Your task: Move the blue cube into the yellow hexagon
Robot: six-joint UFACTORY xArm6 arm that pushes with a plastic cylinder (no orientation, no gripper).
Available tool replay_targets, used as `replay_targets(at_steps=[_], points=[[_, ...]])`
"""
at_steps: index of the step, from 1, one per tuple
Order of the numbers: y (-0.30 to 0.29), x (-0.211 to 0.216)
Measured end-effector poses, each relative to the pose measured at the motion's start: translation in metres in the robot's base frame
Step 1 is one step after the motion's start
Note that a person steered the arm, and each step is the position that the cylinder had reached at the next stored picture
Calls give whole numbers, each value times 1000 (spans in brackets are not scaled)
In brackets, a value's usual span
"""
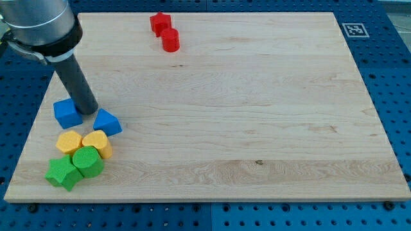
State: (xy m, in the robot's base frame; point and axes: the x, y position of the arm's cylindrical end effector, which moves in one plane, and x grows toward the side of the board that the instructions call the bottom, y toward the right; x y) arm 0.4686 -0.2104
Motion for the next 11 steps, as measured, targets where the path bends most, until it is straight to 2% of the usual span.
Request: replay_targets(at_steps=[1, 2, 3, 5, 6, 8, 9, 11], points=[[5, -13], [-4, -45], [-10, -51], [-48, -33], [-39, 4], [-17, 13], [-16, 14], [58, -7]])
